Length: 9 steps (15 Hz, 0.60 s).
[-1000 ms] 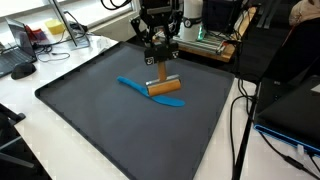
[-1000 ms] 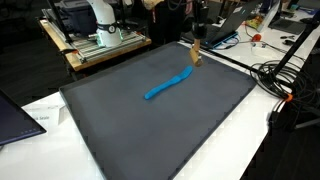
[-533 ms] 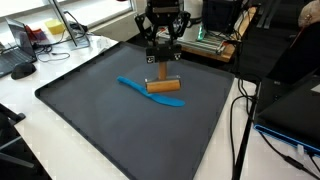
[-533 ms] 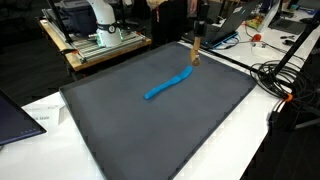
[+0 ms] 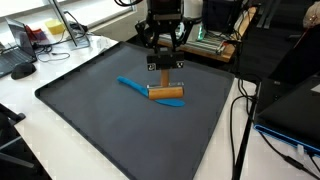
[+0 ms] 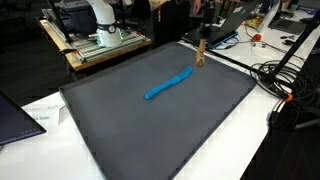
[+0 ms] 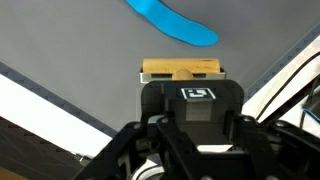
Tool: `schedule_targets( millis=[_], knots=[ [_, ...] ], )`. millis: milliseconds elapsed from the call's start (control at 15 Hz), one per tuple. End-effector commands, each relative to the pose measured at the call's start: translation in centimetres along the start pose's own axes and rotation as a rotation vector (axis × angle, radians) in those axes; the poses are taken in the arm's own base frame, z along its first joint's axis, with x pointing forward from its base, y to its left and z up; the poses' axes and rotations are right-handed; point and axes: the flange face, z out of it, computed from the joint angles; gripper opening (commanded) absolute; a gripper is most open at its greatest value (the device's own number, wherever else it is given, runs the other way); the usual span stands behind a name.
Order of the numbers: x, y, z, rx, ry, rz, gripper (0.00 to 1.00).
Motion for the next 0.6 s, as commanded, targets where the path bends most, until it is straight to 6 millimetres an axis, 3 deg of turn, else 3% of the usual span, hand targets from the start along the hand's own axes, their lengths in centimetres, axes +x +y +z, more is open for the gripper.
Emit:
schedule_targets(
  millis=[0, 133, 200, 533],
  knots=[
    [0.1, 0.0, 0.0, 0.001, -0.001, 0.0, 0.47],
    [0.1, 0.0, 0.0, 0.001, -0.001, 0.0, 0.47],
    [1.3, -0.1, 0.6, -0.018, -0.01, 0.062, 0.22],
    [3.3, -0.6, 2.0, -0.078, -0.051, 0.23, 0.22]
  ],
)
